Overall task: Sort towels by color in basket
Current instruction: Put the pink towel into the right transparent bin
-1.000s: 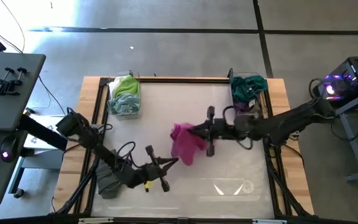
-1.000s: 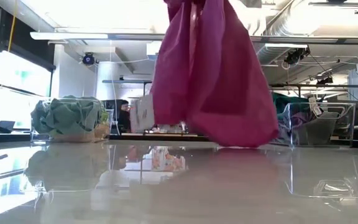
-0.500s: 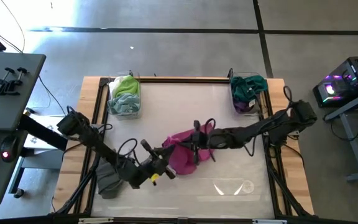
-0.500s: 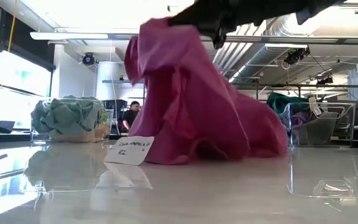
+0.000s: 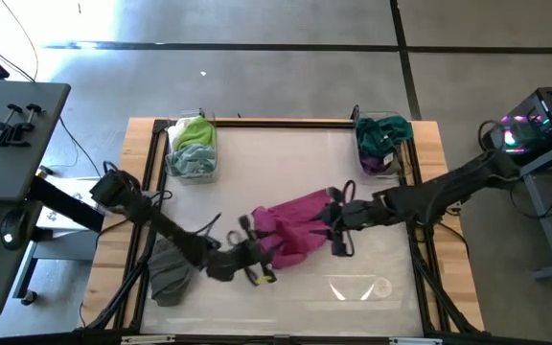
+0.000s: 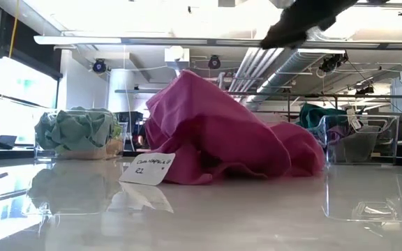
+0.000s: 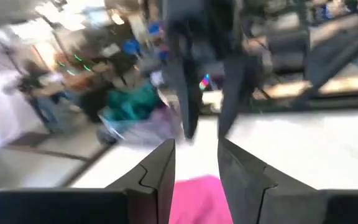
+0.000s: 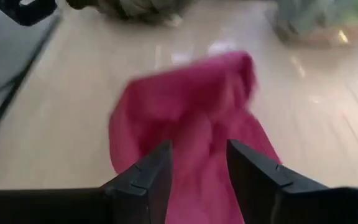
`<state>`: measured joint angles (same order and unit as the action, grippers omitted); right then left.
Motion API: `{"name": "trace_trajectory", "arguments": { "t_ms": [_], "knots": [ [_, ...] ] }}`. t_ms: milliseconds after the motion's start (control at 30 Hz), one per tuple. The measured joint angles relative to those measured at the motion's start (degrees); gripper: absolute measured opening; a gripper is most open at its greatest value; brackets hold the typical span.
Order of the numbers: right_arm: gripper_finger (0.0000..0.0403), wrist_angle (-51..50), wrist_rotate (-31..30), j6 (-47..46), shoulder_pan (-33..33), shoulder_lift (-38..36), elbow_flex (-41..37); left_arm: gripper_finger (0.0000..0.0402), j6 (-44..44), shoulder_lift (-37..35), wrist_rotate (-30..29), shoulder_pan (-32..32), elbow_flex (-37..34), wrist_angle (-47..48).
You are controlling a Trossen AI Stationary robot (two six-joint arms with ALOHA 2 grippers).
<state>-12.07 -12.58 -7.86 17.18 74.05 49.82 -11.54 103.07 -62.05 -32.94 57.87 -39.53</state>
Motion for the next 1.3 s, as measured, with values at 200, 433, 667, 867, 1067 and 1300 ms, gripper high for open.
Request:
{"name": "trace_trajectory", "arguments": {
  "t_ms": [200,433,667,867,1067,1300],
  "knots": [
    [0.0148,-19.0,-10.3,-14.7,3.2,-0.3,0.0,0.0099,16.1,-1.1,-0.4,2.2,-0.1,14.7],
    [0.0168,-28.7,-16.0,-18.6,-0.3,7.4,-0.1,0.0069,28.1,-8.5,3.1,0.2,2.9,30.4],
    [0.0193,-21.6,-16.0,-12.4,-13.5,16.9,0.0,0.0037,38.0,-8.0,17.3,3.7,2.8,39.7],
    [0.0139,-13.7,-7.7,-5.9,-21.4,21.3,-0.1,0.0019,40.5,-1.6,18.7,4.5,2.8,39.1],
    [0.0048,-9.7,6.9,-1.8,-25.1,22.6,-0.1,0.0009,44.5,5.0,19.8,5.3,2.7,35.9],
    [0.0007,-5.1,16.5,0.4,-24.5,21.0,-0.1,0.0003,47.6,9.9,21.1,5.5,2.7,34.6]
  ]
}}
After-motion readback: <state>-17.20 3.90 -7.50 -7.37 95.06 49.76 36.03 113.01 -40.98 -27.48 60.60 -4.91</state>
